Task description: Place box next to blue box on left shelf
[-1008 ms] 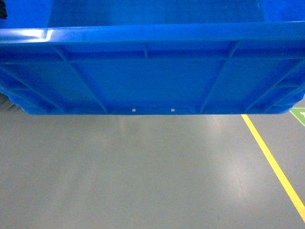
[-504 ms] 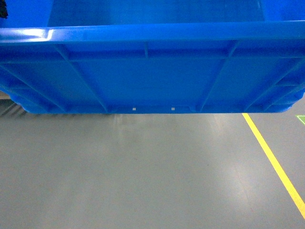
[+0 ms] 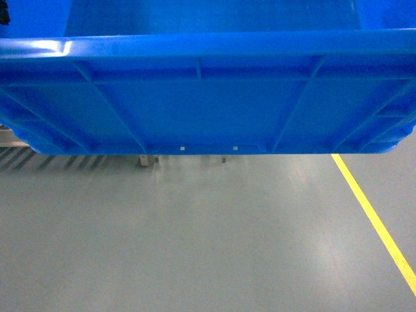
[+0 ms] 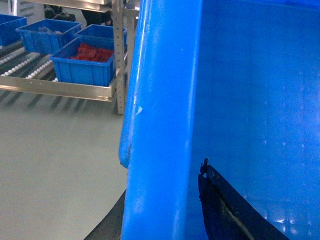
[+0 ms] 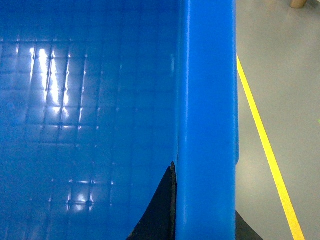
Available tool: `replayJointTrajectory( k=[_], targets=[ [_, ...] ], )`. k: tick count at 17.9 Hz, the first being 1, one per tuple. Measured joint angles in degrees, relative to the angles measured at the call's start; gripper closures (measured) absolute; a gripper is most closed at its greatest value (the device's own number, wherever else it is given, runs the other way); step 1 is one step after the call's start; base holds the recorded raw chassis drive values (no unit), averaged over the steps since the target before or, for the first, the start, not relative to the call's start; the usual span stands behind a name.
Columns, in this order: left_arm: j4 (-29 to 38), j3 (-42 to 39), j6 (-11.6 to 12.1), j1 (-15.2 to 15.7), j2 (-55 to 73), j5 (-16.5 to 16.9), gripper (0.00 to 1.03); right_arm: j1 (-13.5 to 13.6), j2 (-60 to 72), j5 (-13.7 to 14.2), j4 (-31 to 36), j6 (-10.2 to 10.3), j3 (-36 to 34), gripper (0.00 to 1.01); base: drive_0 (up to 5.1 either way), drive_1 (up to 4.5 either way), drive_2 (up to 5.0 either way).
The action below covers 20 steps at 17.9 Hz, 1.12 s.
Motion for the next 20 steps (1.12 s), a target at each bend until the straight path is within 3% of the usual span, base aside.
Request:
replayJointTrajectory(
  k=[20],
  targets=[
    [-0.1,0.0,0.0,0.0,0.0,0.0,0.73,0.0,0.1,0.0,-0.1,0.0,0.0,0.94,-0.1,4.22,-4.4]
  ],
)
